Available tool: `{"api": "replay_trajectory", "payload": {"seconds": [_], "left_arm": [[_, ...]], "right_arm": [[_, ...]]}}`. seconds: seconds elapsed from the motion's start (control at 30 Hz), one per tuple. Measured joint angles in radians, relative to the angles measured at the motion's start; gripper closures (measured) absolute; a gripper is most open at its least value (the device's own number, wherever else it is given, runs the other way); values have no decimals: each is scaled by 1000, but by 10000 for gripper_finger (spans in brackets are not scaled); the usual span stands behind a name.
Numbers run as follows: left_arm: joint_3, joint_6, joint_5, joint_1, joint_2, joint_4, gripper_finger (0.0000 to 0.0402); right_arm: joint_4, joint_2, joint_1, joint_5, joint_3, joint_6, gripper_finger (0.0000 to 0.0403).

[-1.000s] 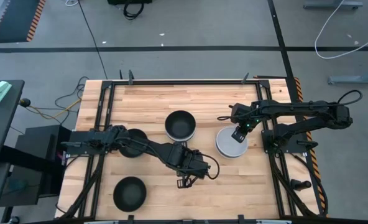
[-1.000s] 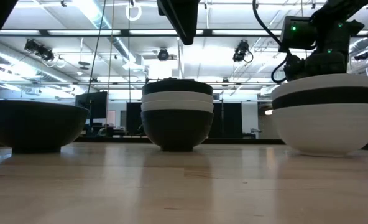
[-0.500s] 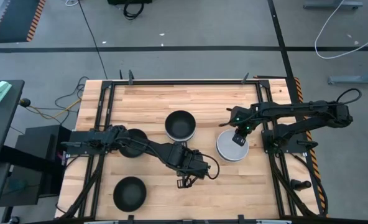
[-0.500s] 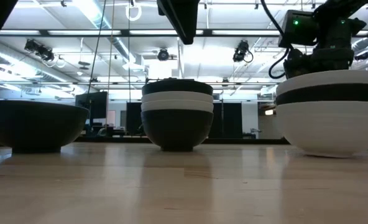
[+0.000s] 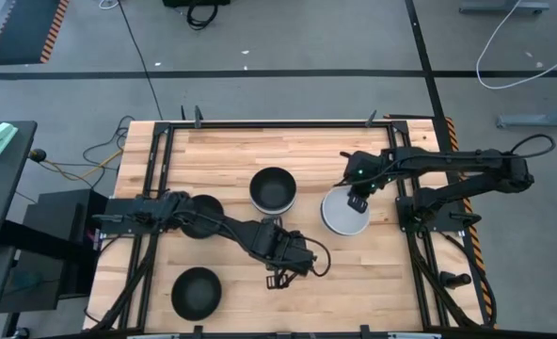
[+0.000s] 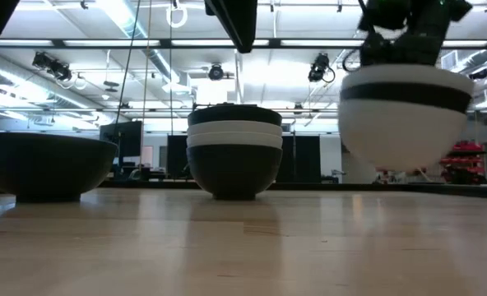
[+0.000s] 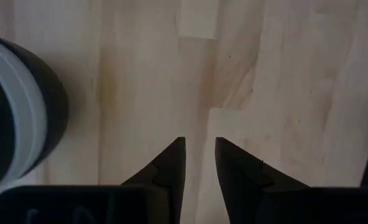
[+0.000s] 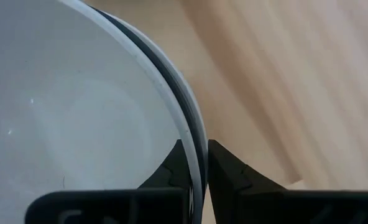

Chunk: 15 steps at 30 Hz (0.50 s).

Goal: Nest bowls inside each other
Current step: Stack the white stacked bowls on top of the black stacked bowls

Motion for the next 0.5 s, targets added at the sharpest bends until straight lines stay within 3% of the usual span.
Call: {"api": "replay_trajectory", "payload": {"seconds": [0.27, 0.5], "left_arm": [[-14, -58, -19, -56, 8, -10, 314], [-112, -143, -26, -98, 7, -8, 321]], "right_arm": [[-15, 32, -12, 47, 210, -32, 372], [-19, 208, -69, 61, 401, -90, 372]]}}
